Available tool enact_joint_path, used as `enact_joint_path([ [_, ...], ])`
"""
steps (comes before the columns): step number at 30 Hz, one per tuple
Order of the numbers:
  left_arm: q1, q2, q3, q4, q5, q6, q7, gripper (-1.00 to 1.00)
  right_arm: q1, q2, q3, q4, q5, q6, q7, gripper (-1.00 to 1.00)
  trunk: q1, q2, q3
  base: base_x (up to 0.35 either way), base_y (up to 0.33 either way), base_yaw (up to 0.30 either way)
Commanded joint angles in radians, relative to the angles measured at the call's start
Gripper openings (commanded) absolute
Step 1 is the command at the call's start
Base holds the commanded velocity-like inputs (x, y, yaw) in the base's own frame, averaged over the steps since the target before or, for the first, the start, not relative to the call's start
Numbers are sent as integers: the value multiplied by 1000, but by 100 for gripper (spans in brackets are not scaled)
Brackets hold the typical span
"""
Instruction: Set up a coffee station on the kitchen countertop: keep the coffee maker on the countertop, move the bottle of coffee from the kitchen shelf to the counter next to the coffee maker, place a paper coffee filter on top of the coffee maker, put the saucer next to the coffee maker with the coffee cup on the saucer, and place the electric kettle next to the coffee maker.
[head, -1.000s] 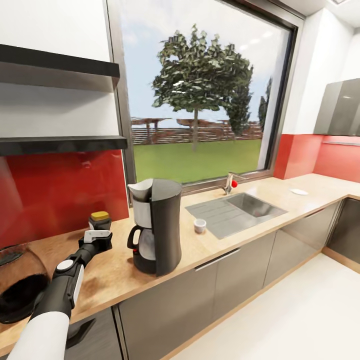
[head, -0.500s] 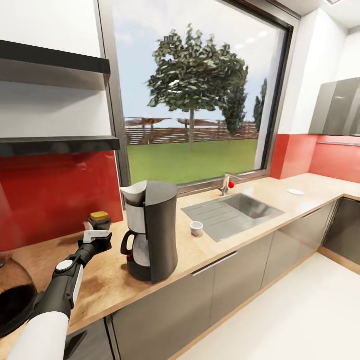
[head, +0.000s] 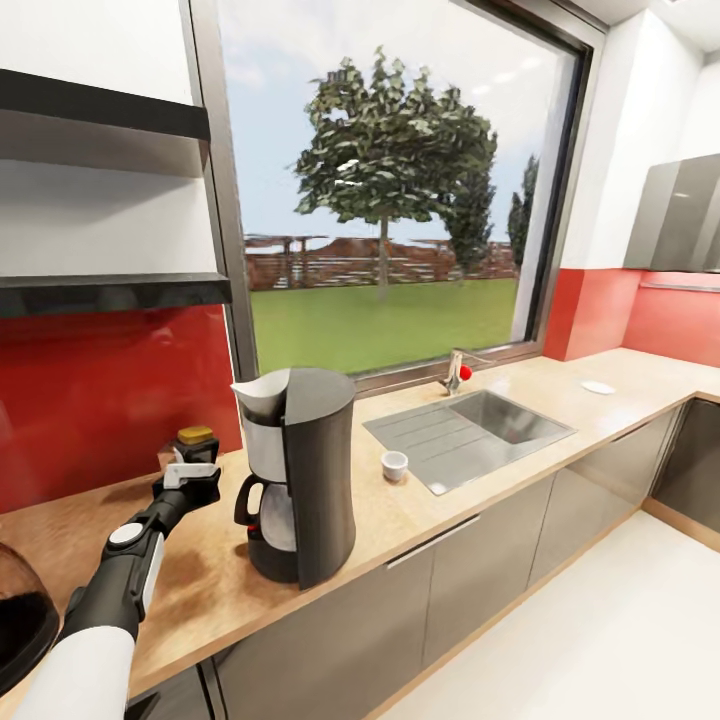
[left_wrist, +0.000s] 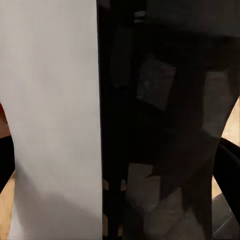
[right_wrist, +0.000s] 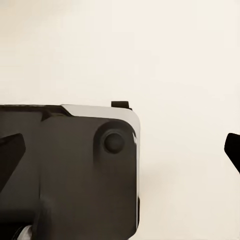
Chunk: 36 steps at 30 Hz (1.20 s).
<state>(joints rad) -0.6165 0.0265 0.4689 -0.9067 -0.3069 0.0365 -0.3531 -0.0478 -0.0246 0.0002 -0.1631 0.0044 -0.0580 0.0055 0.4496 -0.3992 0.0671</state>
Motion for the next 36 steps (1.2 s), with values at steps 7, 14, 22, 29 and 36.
enact_joint_path([
  [7,40,9,31,28,-16,-7,0,-100,-1,12,-2,-1,2,-4,1,100,0,-1,0,0,0,0],
  [14,80,24,37,46,-15,-32,3,-100,-2,14,-2,-1,2,-3,1,100,0,-1,0,0,0,0],
  [22,109,29,39,93,-10,-77,49,-100,-2,11,-3,1,2,-3,0,100,0,-1,0,0,0,0],
  [29,109,29,39,216,-9,-230,81,-100,-2,11,-3,2,2,-3,0,100,0,-1,0,182,54,0],
  [36,109,29,39,216,-9,-230,82,-100,-1,11,-2,3,2,-3,-1,100,0,-1,0,33,11,0],
])
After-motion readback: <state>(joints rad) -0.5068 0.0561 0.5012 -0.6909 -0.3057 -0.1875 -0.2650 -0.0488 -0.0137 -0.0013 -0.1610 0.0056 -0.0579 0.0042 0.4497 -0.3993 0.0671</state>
